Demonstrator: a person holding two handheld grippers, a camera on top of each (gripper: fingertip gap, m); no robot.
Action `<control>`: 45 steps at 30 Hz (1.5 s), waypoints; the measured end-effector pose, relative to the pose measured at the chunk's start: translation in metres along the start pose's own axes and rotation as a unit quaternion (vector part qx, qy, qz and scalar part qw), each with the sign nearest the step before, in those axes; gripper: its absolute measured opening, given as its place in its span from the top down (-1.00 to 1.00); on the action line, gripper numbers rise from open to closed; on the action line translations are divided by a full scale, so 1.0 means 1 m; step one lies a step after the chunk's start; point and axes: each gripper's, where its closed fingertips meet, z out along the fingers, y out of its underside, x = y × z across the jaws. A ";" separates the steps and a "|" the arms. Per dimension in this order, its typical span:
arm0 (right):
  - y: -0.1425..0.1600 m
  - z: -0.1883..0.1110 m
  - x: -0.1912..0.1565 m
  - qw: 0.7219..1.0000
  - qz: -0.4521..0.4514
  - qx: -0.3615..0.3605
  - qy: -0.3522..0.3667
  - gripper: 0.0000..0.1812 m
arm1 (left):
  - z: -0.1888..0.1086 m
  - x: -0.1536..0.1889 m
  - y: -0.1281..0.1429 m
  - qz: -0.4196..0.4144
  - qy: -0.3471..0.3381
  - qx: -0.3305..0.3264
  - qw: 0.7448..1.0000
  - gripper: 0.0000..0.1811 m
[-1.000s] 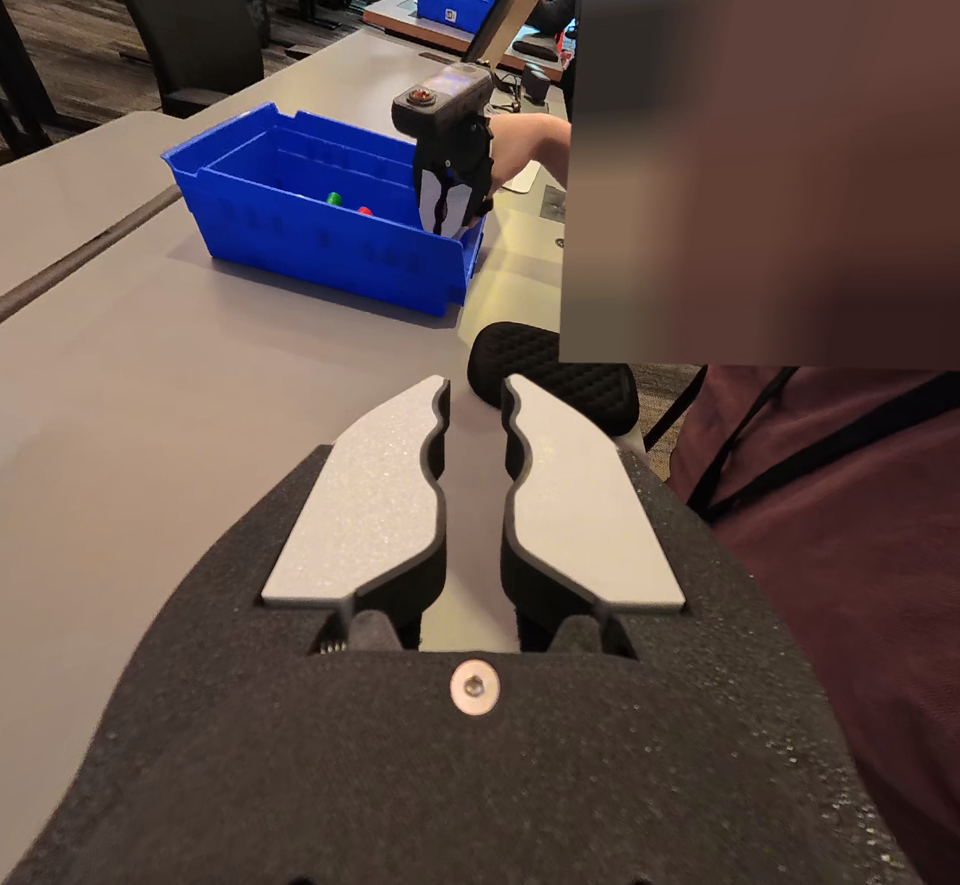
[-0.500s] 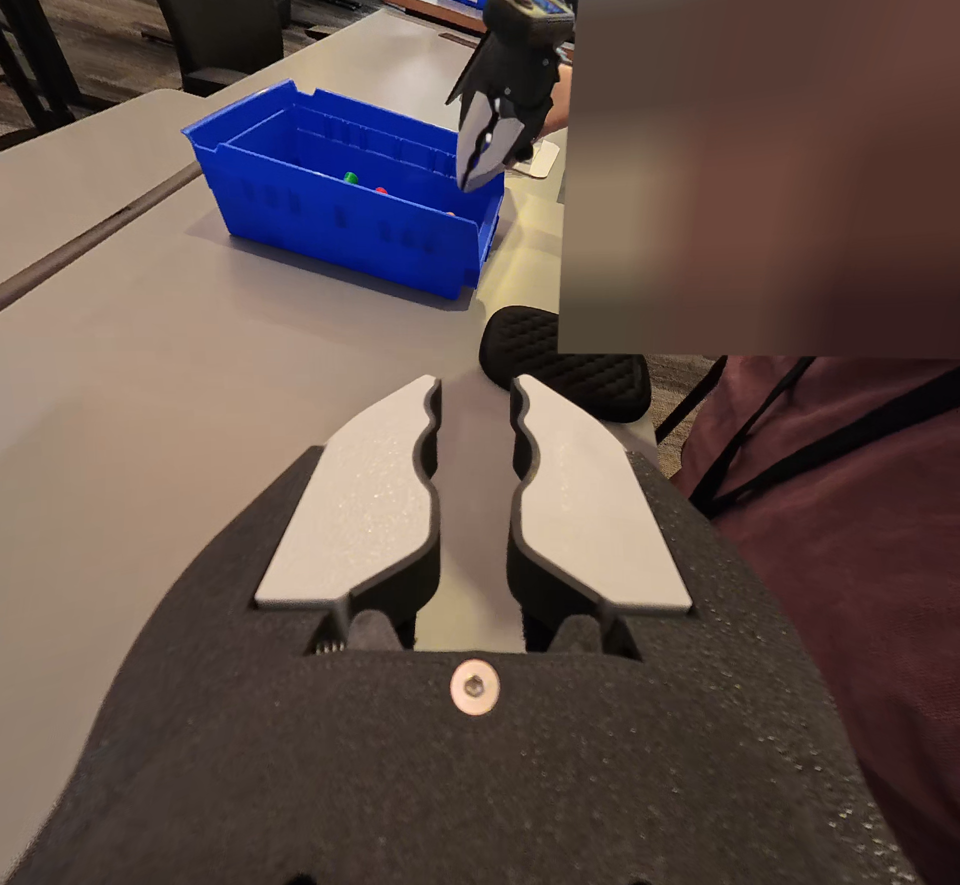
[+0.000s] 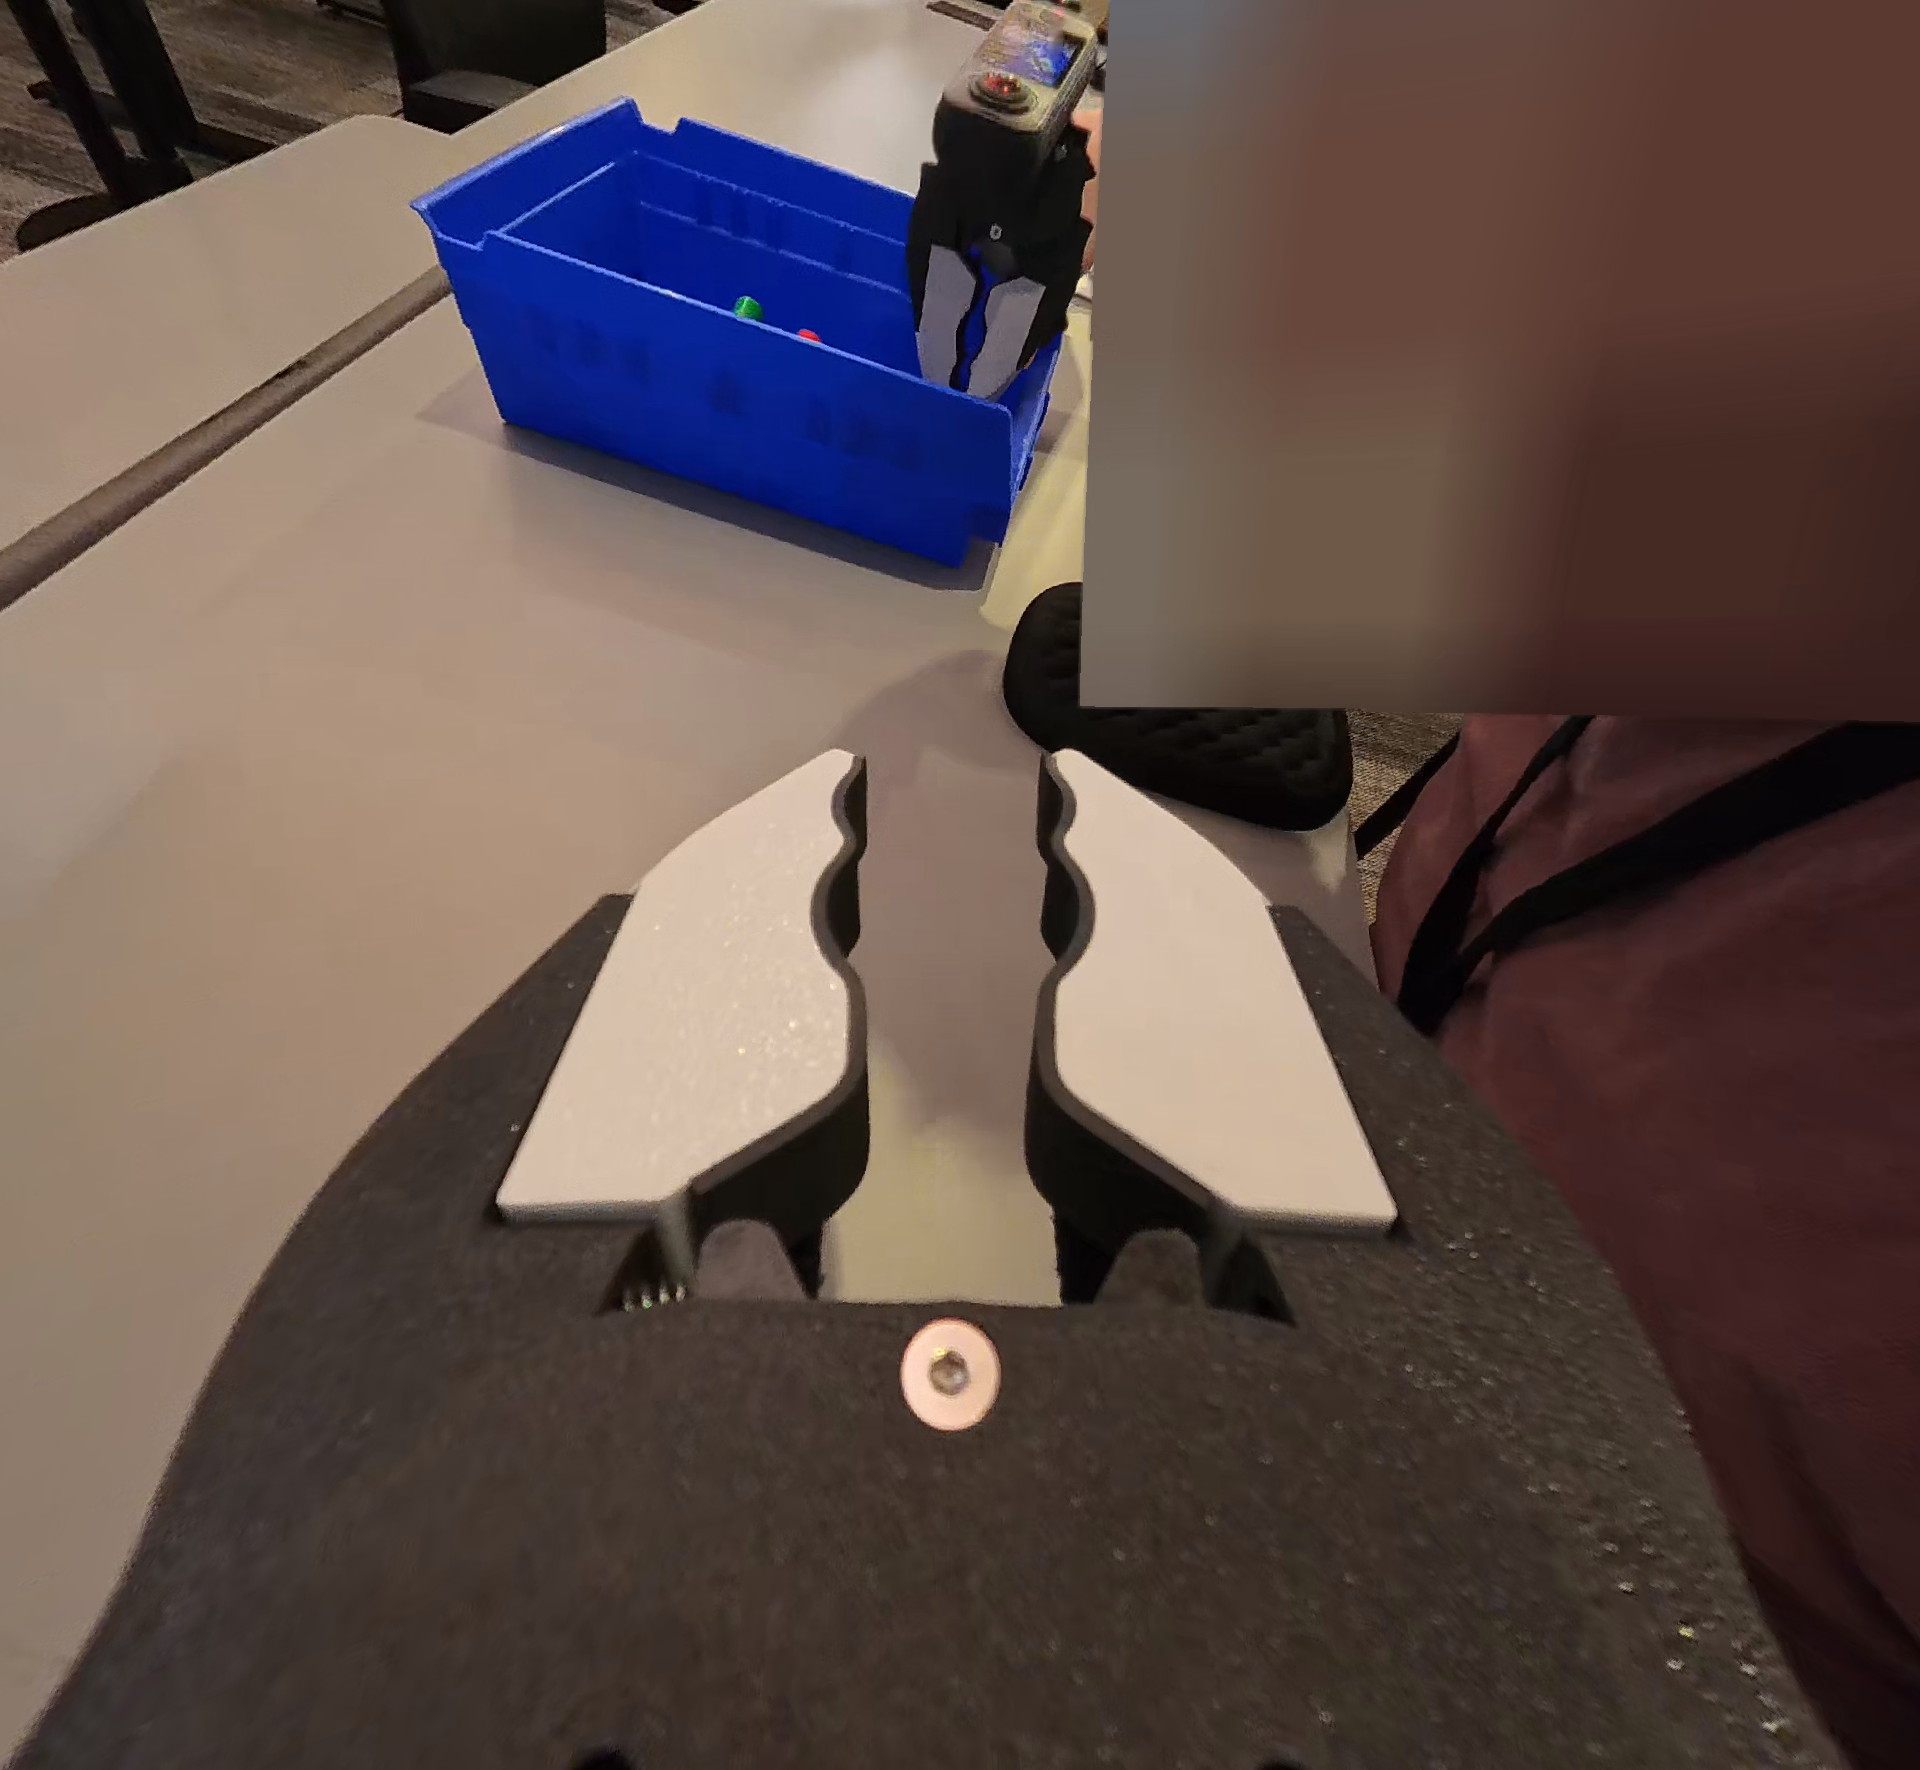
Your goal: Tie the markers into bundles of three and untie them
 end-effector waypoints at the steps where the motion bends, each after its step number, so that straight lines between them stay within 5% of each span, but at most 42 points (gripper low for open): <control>1: 0.000 0.003 0.000 1.000 0.000 -0.003 -0.002 0.98 | 0.000 0.000 0.000 -0.001 0.000 -0.001 1.000 0.66; 10: -0.002 -0.036 0.012 0.996 0.030 0.052 0.069 0.97 | 0.000 0.001 0.001 0.000 -0.004 -0.006 1.000 0.66; 13: -0.009 -0.052 0.014 0.986 0.067 0.119 0.097 0.98 | 0.001 0.002 -0.002 -0.001 0.006 0.005 1.000 0.65; 22: -0.044 -0.124 -0.010 0.847 0.236 0.422 0.222 0.99 | 0.027 0.018 -0.011 0.034 0.091 -0.020 0.995 0.63; 28: -0.046 -0.156 -0.057 0.802 0.280 0.410 0.333 0.99 | 0.040 0.056 -0.029 0.076 0.161 -0.023 0.984 0.56; 38: -0.086 -0.193 -0.156 0.751 0.270 0.450 0.400 0.92 | 0.060 0.157 -0.046 0.176 0.260 -0.014 0.949 0.40; 45: -0.097 -0.202 -0.184 0.755 0.294 0.408 0.420 0.89 | 0.069 0.219 -0.062 0.189 0.328 0.040 0.925 0.28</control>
